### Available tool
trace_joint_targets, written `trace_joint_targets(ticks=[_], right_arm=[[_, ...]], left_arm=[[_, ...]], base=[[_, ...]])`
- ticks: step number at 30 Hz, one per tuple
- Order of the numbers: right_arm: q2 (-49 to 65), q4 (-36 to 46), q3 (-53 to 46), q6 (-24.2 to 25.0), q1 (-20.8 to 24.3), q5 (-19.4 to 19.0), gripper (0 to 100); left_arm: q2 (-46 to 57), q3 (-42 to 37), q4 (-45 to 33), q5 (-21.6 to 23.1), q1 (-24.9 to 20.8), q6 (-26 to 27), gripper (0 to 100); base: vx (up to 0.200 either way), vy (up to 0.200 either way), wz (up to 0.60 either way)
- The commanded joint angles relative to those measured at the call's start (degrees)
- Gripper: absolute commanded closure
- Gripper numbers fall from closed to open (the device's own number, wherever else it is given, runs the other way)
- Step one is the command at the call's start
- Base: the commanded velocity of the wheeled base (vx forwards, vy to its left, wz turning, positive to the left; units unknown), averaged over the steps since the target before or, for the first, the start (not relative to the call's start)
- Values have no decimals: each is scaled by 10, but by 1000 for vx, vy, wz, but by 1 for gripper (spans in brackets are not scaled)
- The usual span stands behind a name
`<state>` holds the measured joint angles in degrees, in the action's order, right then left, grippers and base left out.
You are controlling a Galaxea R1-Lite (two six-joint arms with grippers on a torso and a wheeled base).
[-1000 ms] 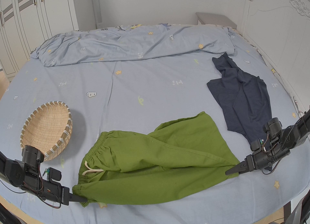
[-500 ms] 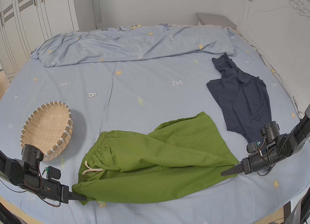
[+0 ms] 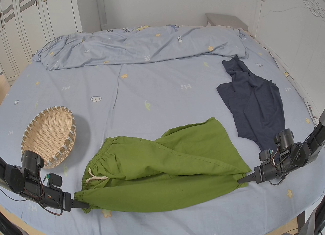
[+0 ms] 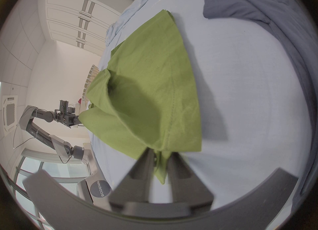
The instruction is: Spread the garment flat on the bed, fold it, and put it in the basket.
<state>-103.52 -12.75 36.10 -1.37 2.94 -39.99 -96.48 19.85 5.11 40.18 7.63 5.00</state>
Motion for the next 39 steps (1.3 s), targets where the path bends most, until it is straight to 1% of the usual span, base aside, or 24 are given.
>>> trace_joint_targets(ticks=[1,6,10,11,13,16,17,19,20,21,23,24,25,28,34,37,39], right_arm=[[3,1,-1,-1,-13,-1,100],[31,4,-16,-4,-12,0,100],[102,8,-69,-2,5,5,100],[102,8,-69,-2,5,5,100],[141,34,-87,-1,18,8,100],[148,42,-89,0,21,9,100],[166,76,-103,2,38,21,100],[167,76,-132,0,64,89,100],[167,76,-132,0,64,89,100],[168,70,-150,-1,76,112,100],[169,51,-168,1,80,111,100],[169,51,-168,1,80,111,100],[169,24,-193,3,80,113,100],[168,4,-219,2,78,113,100],[170,-10,-237,2,73,113,100],[170,-10,-240,2,73,112,100],[169,-11,-244,2,74,112,100]], left_arm=[[-6,5,0,0,14,0,100],[-13,5,1,-1,32,0,100],[-23,21,-2,1,55,0,100],[-23,21,-2,1,55,0,100],[-28,23,-2,1,60,0,100],[-28,24,-3,1,61,0,100],[-27,25,-5,1,62,4,100],[-26,22,-14,1,63,29,100],[-26,22,-14,1,63,29,100],[-28,22,-33,1,69,63,100],[-26,22,-59,1,75,87,100],[-26,23,-66,1,75,93,100],[-28,23,-68,0,76,97,100],[-37,23,-70,0,79,106,100],[-39,22,-78,1,77,111,100],[-33,22,-102,1,74,113,100],[-21,23,-140,0,73,134,100]], base=[[0,0,0],[0,0,0],[0,0,0],[0,0,0],[0,0,0],[0,0,0],[0,0,0],[0,0,0],[0,0,0],[0,0,0],[0,0,0],[0,0,0],[0,0,0],[0,0,0],[0,0,0],[0,0,0],[0,0,0]])
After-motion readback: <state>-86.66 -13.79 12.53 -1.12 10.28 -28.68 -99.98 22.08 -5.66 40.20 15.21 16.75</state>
